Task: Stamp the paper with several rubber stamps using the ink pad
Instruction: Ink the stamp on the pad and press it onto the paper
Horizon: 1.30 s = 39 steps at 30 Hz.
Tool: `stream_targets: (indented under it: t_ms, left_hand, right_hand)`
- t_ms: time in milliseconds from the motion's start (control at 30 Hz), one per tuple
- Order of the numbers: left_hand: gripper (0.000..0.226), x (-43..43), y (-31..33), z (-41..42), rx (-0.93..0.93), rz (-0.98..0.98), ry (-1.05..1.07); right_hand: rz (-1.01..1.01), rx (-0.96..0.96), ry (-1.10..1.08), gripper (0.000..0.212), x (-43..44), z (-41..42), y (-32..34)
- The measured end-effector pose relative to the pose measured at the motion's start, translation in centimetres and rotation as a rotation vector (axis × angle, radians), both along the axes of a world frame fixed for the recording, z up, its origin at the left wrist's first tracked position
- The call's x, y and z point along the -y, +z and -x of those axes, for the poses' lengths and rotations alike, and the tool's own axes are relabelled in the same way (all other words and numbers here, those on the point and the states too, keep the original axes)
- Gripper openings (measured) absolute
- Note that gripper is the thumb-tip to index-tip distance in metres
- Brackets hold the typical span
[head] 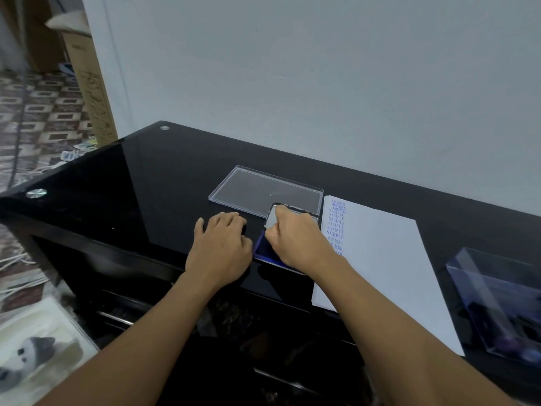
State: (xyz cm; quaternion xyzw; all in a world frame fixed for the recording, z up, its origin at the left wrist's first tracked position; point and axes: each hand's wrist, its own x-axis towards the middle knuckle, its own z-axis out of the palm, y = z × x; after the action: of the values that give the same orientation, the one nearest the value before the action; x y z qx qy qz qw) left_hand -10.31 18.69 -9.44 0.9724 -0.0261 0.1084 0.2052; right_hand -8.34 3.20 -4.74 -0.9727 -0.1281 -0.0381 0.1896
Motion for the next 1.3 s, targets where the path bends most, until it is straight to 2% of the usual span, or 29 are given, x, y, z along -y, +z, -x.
stream_targets:
  t_ms: [333, 733, 800, 967, 1067, 1167, 1300]
  left_hand:
    - [0.038, -0.1, 0.0, 0.0, 0.002, 0.005, -0.002]
    - [0.034, -0.1, 0.1, -0.1, -0.006, 0.006, -0.012]
    - [0.032, -0.2, 0.2, -0.1, -0.017, 0.014, -0.01]
    - [0.041, 0.2, 1.0, 0.0, -0.014, 0.068, -0.01]
    - [0.046, 1.3, 1.3, 0.2, 0.084, 0.142, -0.102]
    - [0.053, 2.4, 1.1, 0.9, 0.222, 0.168, -0.284]
    - [0.067, 3.6, 0.4, 1.9, 0.335, 0.068, -0.501]
  right_hand:
    - [0.017, -0.007, 0.019, 0.014, 0.0, 0.1, 0.3]
    - [-0.002, 0.07, 0.0, 0.015, 0.4, 1.8, 0.5]
    - [-0.097, 0.019, -0.046, 0.017, 1.0, 1.8, 1.1]
    - [-0.543, -0.069, -0.222, 0.018, 4.6, 1.5, 2.8]
    - [-0.636, -0.106, -0.289, 0.015, 6.9, 2.1, 3.9]
    - [-0.669, -0.123, -0.303, 0.019, 8.5, 3.3, 4.7]
    - [-0.553, -0.161, -0.316, 0.015, 10.1, 4.9, 4.5]
